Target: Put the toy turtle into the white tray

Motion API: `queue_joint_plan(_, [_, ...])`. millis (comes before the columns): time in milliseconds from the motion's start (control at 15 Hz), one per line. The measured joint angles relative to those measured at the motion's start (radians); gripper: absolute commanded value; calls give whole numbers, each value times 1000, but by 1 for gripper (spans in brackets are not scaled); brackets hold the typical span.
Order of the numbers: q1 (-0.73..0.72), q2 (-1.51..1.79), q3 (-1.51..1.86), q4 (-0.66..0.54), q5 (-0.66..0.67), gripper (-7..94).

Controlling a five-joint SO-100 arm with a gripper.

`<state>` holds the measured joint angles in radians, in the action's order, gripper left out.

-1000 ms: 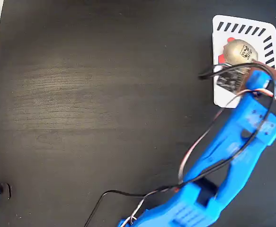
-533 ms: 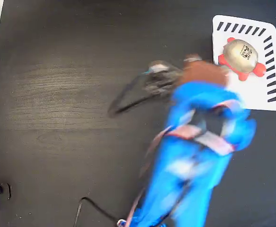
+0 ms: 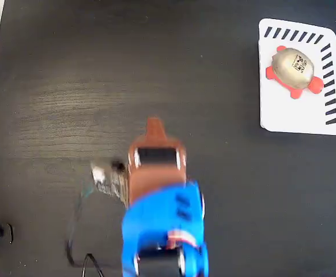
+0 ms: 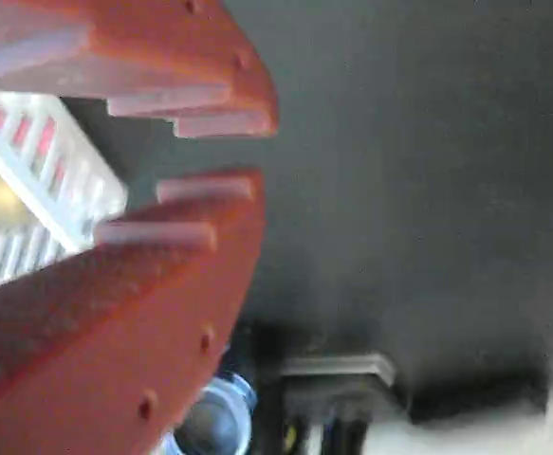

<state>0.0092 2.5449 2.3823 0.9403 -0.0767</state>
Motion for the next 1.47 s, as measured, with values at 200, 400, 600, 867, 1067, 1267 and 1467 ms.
queue_joint_plan(200, [-21, 351, 264, 15, -2, 0])
queue_joint_plan(400, [-15, 578, 433, 91, 3, 0])
queue_joint_plan(600, [-8, 673, 512, 163, -12, 0])
queue_joint_plan(867, [-6, 704, 557, 216, -41, 0])
queue_joint_plan(1067, [-14, 704, 566, 284, -78, 0])
queue_joint_plan(1267, [-21, 704, 566, 313, -94, 4])
queue_joint_plan(1467, [-21, 704, 566, 313, -101, 4])
